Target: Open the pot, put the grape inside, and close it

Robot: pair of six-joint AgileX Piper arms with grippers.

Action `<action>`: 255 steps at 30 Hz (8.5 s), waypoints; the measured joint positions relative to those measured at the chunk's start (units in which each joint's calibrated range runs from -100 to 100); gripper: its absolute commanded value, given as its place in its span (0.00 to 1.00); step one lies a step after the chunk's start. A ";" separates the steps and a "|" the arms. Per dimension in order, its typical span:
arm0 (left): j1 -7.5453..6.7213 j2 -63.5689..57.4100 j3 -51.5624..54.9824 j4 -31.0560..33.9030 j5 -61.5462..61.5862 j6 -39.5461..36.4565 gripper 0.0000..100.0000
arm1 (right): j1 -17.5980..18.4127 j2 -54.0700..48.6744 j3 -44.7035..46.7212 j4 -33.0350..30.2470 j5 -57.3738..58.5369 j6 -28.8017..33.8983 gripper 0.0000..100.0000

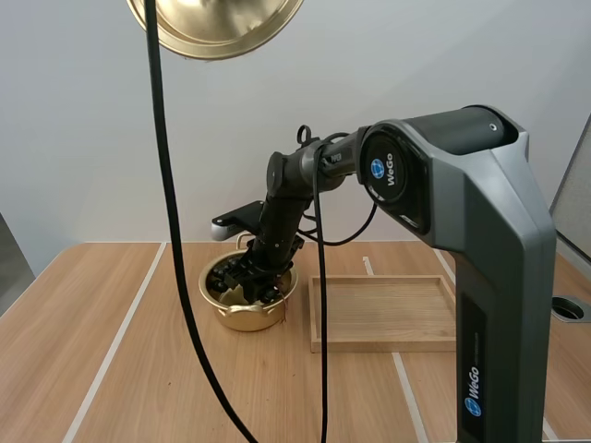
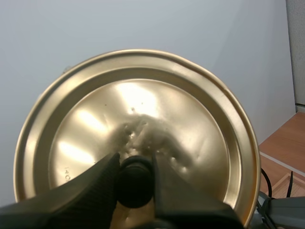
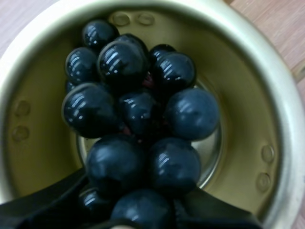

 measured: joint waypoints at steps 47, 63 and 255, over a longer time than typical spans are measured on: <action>0.00 0.00 0.00 0.12 0.61 0.00 0.00 | 0.08 1.83 -1.90 3.00 -1.14 0.31 1.00; 0.00 0.00 0.00 0.12 0.61 0.00 0.00 | 0.08 -9.84 -3.79 3.34 -1.58 0.31 1.00; 0.00 32.17 12.67 6.77 -11.30 -4.03 0.99 | -28.63 -49.63 6.53 -4.87 10.16 4.31 0.00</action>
